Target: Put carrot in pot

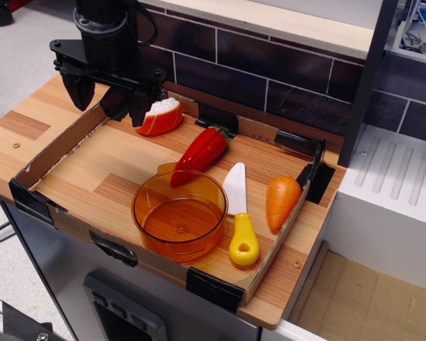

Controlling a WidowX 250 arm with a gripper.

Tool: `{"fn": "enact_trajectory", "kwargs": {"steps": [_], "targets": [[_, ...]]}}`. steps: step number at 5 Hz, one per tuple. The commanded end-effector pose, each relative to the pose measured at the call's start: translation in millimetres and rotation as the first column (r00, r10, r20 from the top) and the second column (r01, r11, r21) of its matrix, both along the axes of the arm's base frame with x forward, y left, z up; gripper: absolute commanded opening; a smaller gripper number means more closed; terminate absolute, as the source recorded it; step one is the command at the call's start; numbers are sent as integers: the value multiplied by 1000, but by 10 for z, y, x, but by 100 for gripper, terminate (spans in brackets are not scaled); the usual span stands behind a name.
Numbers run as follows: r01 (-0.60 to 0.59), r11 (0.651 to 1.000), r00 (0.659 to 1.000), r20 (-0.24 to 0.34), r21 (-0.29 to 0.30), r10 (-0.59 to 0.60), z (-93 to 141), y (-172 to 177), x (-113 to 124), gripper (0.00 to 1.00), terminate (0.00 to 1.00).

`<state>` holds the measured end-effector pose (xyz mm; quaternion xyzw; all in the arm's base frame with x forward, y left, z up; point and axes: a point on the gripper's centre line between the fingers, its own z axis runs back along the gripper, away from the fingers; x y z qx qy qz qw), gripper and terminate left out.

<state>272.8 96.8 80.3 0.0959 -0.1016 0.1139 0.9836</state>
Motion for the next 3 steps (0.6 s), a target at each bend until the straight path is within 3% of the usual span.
{"fn": "enact_trajectory", "kwargs": {"steps": [1,3], "targets": [[0,1000,1000,0,0,0,0,0,0,100,0],[-6,996,999,39,-85,10,122,-485,108,100,0]]}}
